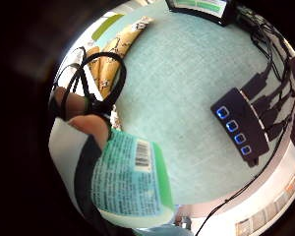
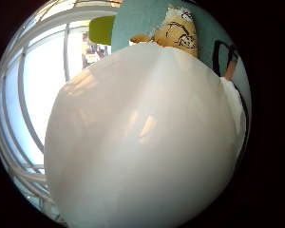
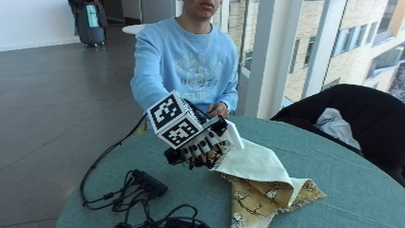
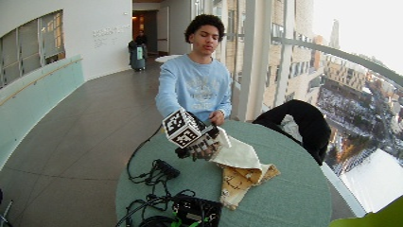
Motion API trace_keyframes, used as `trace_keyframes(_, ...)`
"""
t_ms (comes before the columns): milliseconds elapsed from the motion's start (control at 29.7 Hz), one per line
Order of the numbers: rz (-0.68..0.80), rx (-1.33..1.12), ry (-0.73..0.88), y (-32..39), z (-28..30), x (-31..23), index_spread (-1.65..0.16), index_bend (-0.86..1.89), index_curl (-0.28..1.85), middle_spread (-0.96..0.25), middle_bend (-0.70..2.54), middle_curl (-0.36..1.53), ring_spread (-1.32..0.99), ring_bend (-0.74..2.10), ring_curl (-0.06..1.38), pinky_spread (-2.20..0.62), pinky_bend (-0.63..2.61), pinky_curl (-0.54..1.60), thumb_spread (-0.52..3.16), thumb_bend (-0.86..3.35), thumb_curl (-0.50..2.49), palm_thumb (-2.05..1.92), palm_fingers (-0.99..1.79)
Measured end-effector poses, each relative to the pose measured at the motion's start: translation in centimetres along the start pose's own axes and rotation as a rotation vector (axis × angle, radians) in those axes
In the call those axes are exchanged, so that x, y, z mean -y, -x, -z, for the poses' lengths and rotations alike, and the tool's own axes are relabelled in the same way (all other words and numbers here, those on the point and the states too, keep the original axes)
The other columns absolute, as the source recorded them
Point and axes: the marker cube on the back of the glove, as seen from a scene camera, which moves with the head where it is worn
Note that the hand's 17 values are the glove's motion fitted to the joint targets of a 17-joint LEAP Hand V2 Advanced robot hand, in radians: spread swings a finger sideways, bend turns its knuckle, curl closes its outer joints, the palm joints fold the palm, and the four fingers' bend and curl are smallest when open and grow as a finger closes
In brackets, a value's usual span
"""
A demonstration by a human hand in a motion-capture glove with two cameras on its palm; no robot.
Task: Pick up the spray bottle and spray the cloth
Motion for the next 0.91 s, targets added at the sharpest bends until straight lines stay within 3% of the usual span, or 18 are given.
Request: trace_keyframes(909, -0.027, -0.008, 0.039, 0.53, -0.32, 0.54, -0.20, 0.27, 0.57, -0.09, 0.32, 0.48, -0.06, 0.44, 0.40, 0.00, 0.27, 0.37, 0.52, -0.03, 0.73, 0.95, 1.24)
